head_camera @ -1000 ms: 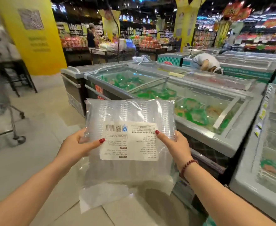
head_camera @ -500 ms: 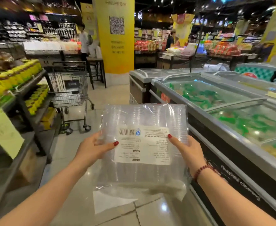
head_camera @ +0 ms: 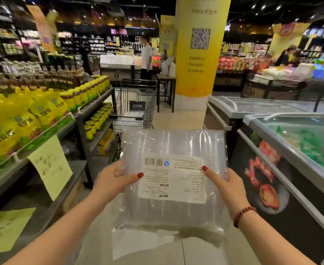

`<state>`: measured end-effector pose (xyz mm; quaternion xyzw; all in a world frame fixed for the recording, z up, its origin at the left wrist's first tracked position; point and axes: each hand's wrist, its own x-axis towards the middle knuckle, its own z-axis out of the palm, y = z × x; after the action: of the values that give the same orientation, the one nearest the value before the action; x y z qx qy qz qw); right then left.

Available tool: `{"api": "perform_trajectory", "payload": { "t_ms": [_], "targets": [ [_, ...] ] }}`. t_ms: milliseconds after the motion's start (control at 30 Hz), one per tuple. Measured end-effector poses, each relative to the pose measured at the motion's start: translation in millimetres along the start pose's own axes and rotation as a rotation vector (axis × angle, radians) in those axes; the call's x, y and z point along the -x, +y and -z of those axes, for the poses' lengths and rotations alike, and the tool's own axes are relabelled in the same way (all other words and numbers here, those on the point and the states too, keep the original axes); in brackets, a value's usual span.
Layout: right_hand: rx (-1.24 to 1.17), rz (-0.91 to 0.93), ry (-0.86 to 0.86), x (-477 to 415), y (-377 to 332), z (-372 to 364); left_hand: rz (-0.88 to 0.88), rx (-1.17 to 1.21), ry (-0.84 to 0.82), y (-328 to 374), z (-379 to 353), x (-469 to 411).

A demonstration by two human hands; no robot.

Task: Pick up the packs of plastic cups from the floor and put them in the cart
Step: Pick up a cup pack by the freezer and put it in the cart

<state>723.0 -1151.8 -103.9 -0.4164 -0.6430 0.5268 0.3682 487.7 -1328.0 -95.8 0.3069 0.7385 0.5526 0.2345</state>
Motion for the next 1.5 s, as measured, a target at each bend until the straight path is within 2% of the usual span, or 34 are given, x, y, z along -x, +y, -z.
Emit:
{"api": "perform_trajectory", "payload": {
  "t_ms": [267,433,833,1133,1500],
  "targets": [
    [0.019,0.031,-0.125,-194.7,7.0,-79.6,0.031,-0.05,0.13,-1.1,3.5,-167.5],
    [0.01,0.003,-0.187,-303.3,0.0,-132.8,0.09,0.005,0.178,1.8,13.3,-263.8],
    [0.008,-0.021,-0.187,-492.1,-13.0,-279.0,0.111,0.085,0.2,-24.1,67.7,-489.3],
    [-0.013,-0.026,-0.172,-622.3,-37.4,-390.0,0.127,0.033,0.231,-22.0,122.2,-654.4],
    [-0.032,-0.009,-0.232,-813.2,-39.9,-481.8,0.158,-0.046,0.314,-21.6,126.2,-848.3]
  ]
}}
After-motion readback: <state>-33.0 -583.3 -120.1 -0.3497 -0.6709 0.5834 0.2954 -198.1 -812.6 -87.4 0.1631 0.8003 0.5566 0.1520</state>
